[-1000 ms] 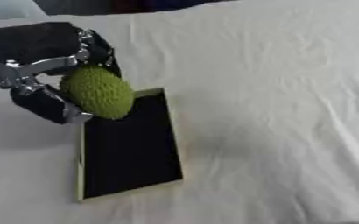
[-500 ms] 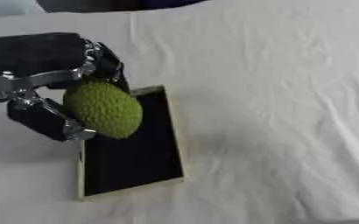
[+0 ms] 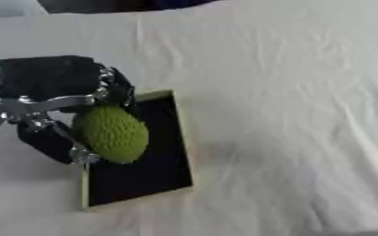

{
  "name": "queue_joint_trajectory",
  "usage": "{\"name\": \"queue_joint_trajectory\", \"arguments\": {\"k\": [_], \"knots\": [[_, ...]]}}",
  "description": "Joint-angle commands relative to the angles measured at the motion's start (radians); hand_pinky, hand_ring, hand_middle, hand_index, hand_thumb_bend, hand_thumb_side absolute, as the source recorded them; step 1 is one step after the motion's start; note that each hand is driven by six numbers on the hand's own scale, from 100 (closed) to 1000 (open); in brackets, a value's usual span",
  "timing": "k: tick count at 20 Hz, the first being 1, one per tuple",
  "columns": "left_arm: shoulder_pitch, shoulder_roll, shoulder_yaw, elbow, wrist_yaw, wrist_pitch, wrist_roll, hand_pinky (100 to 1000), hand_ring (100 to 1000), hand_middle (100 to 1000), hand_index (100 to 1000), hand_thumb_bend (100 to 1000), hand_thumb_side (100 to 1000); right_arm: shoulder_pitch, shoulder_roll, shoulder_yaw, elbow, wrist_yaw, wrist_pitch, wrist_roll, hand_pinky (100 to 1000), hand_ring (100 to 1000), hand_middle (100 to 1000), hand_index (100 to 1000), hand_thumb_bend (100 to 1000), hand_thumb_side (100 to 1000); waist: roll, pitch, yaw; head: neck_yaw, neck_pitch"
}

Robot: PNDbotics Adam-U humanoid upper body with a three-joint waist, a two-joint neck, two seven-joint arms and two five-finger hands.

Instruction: Pick up objects on the table and place them in the box.

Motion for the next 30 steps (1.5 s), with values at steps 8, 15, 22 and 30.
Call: {"name": "queue_joint_trajectory", "arguments": {"k": [8, 15, 22, 30], "knots": [[0.036, 0.007, 0.014, -0.015, -0.027, -0.012, -0.055, 776, 814, 828, 897, 554, 148, 0.001, -0.001, -0.026, -0.016, -0.011, 0.006, -0.021, 870, 694, 618, 822, 100, 617, -0.013, -0.038, -0.005, 0.016, 0.015], [0.041, 0.009, 0.021, -0.015, -0.046, -0.024, -0.080, 815, 859, 870, 920, 610, 385, 0.006, 0.003, -0.024, -0.016, -0.017, 0.015, -0.021, 870, 693, 617, 822, 100, 617, -0.008, -0.055, 0.000, 0.013, 0.016], [0.039, 0.005, 0.034, -0.015, -0.050, -0.018, -0.065, 789, 834, 838, 896, 450, 388, 0.006, 0.004, -0.025, -0.016, -0.017, 0.017, -0.022, 869, 694, 618, 822, 100, 617, -0.011, -0.055, 0.008, 0.005, 0.020], [0.047, -0.134, 0.216, -0.015, -0.025, 0.078, 0.047, 719, 775, 758, 847, 138, 442, 0.015, -0.002, -0.034, -0.016, -0.014, 0.000, -0.030, 867, 694, 618, 821, 100, 604, -0.035, -0.057, 0.049, -0.035, 0.024]]}}
